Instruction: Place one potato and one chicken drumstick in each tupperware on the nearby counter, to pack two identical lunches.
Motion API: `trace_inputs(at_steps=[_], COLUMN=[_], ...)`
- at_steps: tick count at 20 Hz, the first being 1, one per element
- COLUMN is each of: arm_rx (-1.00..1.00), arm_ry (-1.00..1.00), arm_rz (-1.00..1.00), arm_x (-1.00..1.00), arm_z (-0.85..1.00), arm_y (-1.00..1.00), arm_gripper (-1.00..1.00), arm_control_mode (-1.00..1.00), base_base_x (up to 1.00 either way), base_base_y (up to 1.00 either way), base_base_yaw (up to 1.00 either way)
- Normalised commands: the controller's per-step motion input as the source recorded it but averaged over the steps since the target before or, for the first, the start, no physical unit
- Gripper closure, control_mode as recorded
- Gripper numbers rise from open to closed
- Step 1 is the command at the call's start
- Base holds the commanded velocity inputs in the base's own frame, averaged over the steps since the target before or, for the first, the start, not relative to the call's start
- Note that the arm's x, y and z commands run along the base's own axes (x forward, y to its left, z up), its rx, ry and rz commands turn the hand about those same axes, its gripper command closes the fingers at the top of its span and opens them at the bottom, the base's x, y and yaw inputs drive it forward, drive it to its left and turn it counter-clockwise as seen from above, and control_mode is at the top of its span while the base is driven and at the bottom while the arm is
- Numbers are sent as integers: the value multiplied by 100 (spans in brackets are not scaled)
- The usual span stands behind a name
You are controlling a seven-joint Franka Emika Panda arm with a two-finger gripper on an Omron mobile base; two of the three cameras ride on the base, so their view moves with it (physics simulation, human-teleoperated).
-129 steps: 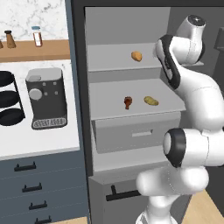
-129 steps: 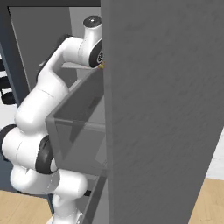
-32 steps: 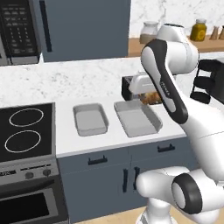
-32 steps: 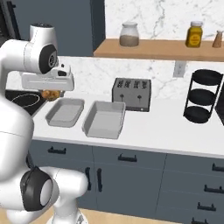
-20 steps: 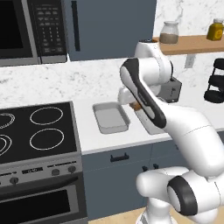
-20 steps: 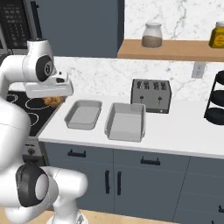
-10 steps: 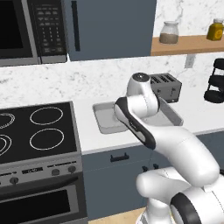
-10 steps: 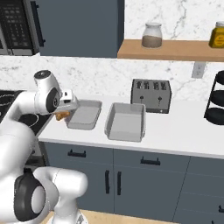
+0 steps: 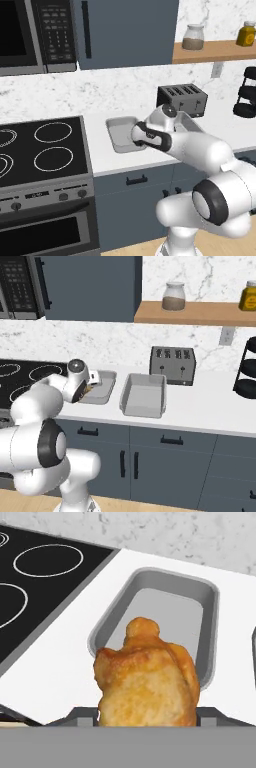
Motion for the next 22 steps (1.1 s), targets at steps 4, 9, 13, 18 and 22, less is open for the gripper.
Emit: trace_inputs(at_steps=[4, 9, 13, 18, 22], arm_rx=[0, -1, -2, -7, -1], arm_ry=[20, 16, 11, 0, -15], arm_rz=[0, 0, 0, 0, 0], arm_x=[100, 99, 86, 58, 3], arm_z=[9, 0, 0, -21, -34], arm_y=[1, 2, 17, 49, 19], arm_gripper=[100, 100, 100, -100, -100], arm_control_mode=[-100, -100, -100, -100, -100], base_base_x=[0, 0, 0, 0, 0], base_base_y=[0, 0, 0, 0, 0], base_base_yaw=[0, 0, 0, 0, 0])
